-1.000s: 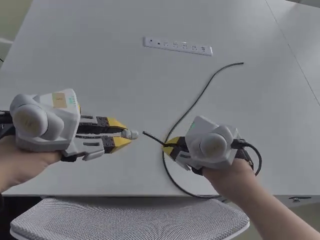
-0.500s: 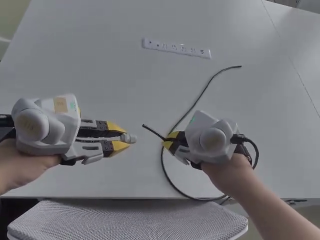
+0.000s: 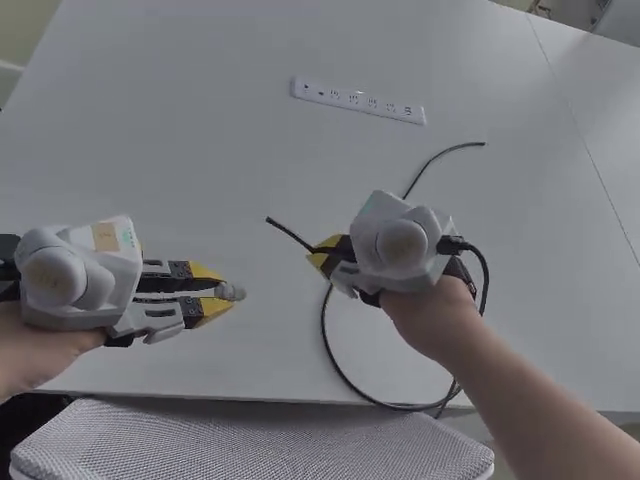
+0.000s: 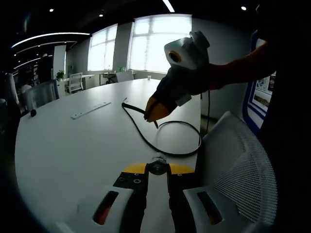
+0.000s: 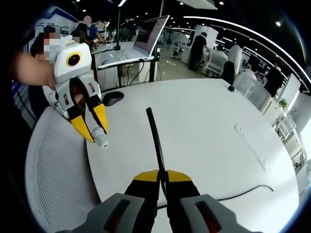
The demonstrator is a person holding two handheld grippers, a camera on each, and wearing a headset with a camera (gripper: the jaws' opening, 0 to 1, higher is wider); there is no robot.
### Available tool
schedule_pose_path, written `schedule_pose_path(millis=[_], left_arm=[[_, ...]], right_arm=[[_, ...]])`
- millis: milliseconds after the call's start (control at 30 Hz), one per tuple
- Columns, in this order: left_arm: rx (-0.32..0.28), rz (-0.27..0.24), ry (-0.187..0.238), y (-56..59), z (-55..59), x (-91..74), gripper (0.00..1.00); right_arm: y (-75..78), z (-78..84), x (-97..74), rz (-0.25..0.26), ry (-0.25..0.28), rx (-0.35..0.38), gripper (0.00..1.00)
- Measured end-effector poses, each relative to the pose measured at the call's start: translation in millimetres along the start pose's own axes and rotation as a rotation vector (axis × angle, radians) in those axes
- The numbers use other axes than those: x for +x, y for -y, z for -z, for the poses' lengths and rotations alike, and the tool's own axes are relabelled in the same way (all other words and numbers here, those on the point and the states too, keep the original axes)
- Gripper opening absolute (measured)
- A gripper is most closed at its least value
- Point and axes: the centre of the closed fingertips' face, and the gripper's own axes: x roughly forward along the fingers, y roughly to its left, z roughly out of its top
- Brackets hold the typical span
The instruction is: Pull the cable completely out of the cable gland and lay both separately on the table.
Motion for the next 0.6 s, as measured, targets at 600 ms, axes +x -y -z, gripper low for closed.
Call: schedule_pose_path(millis=[600], left_arm=[[-0.037, -0.046, -0.02, -20.1, 55.6, 0.7, 0.16]], right_arm=[[-12.6, -44.6, 64.0, -0.095, -0.001, -0.032, 0.0]])
